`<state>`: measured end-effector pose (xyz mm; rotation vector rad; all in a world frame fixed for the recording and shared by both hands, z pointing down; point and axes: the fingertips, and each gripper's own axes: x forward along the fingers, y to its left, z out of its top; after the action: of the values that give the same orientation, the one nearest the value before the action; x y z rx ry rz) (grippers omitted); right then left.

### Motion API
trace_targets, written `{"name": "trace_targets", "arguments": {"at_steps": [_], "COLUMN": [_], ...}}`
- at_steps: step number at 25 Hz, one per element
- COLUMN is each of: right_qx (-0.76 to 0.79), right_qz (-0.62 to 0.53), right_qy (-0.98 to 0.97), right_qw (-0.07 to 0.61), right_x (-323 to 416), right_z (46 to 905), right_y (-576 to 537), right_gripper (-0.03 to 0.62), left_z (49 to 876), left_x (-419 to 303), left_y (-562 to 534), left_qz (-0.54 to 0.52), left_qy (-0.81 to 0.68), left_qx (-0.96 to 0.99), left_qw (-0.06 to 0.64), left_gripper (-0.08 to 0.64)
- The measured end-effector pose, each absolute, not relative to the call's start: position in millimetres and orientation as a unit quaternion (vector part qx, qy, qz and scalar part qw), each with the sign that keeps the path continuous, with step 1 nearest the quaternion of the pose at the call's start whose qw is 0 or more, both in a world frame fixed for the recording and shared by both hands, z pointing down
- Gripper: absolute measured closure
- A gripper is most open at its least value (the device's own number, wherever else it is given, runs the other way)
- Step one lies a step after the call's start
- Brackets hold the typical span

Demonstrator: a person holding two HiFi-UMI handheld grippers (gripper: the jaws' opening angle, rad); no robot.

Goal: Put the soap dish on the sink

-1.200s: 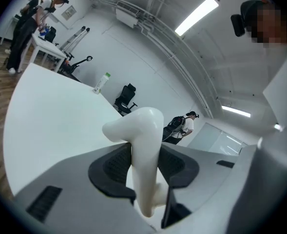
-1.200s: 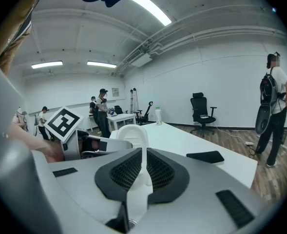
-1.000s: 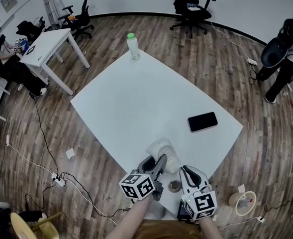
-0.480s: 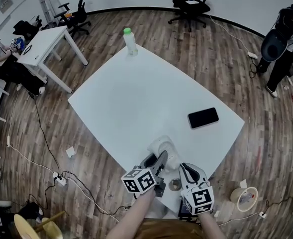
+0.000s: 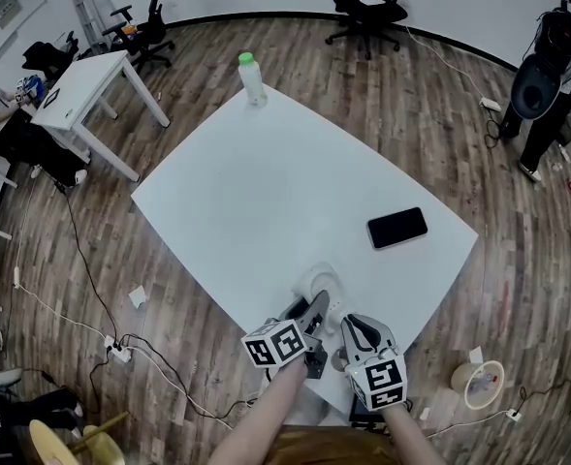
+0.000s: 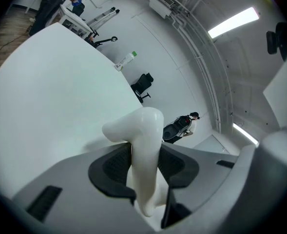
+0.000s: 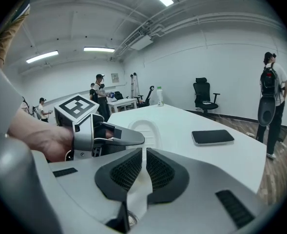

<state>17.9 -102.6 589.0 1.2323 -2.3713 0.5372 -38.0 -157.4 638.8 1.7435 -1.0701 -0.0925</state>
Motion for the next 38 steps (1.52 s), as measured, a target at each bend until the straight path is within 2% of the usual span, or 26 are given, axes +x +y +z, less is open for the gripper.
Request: {"name": "trace_targets", "arguments": {"at_steps": [12, 28, 38], "right_qx": [0.426, 0.428, 0.440], "right_qz": [0.205, 0.203, 0.202], "right_qy": [-0.856, -0.849, -0.841], "right_qw": [0.211, 0.233, 0.243], "right_x": [4, 6, 6], "right_z": [595, 614, 619], "right_y": [-105, -104, -105], "right_gripper": [0.580, 0.580, 0.580], "left_z": [662, 659, 666], "left_x": [-39, -35, -34], "left_y": [-151, -156, -152], "left_qz": [-0.024, -0.025, -0.006], "left_qy": [-0.436, -0.437, -0.422], "left_qx": [0.704, 0.707, 0.684], "left_qw": [0.560, 0.556, 0.595], "left_gripper": [0.405, 0.405, 0.400]}}
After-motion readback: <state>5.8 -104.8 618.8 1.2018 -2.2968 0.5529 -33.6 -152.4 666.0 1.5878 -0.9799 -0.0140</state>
